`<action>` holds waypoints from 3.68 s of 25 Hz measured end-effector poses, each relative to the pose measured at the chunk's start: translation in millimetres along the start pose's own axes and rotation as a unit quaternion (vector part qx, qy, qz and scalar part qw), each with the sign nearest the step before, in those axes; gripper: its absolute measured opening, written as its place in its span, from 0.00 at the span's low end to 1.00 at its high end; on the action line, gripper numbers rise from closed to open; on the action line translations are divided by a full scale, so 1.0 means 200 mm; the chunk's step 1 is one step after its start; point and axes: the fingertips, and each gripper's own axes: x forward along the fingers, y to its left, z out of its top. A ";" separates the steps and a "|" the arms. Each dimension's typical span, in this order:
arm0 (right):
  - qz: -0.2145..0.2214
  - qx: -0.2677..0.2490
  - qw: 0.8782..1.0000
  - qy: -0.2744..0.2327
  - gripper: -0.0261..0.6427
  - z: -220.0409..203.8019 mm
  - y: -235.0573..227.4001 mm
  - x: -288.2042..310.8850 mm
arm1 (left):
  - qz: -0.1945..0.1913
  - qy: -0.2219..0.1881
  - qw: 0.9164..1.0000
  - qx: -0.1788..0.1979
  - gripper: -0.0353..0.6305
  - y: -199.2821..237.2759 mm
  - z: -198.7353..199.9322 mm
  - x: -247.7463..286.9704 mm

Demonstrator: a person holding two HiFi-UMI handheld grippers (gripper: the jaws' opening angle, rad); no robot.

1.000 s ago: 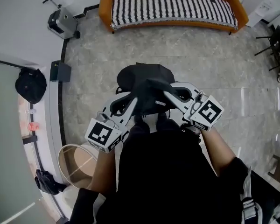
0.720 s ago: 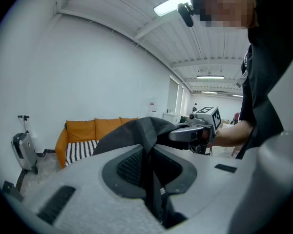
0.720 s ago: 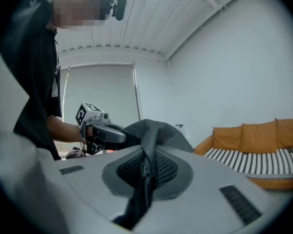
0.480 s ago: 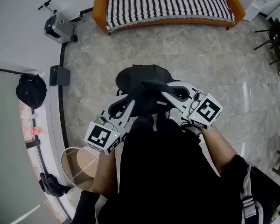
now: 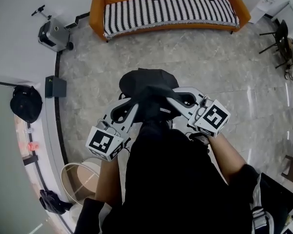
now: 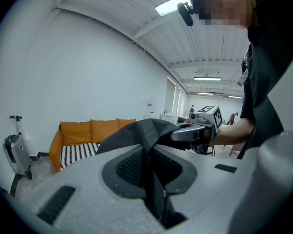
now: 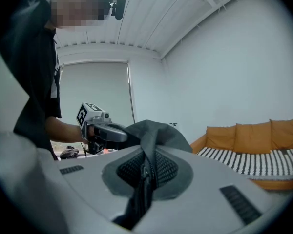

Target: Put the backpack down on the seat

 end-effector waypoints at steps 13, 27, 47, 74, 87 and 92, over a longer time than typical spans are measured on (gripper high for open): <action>-0.023 -0.016 0.999 0.024 0.08 0.15 -0.46 0.32 | -0.021 -0.022 1.000 -0.002 0.13 0.48 0.16 0.28; -0.038 0.001 0.999 0.022 0.08 0.24 -0.82 0.65 | -0.037 -0.027 0.999 0.007 0.13 0.90 0.27 0.46; 0.056 -0.013 0.998 0.001 0.08 0.42 -1.71 0.76 | 0.037 -0.011 0.999 -0.030 0.13 1.31 0.54 1.16; 0.091 -0.004 0.996 -0.006 0.08 0.52 -2.37 0.83 | 0.079 -0.023 0.996 -0.022 0.13 1.60 0.76 1.70; 0.076 0.002 0.997 0.004 0.08 0.63 -2.76 1.00 | 0.039 -0.030 0.998 -0.025 0.13 1.92 0.89 1.98; 0.066 0.011 0.998 0.012 0.08 0.66 -2.95 1.14 | 0.025 -0.030 0.999 -0.029 0.13 2.14 0.95 2.11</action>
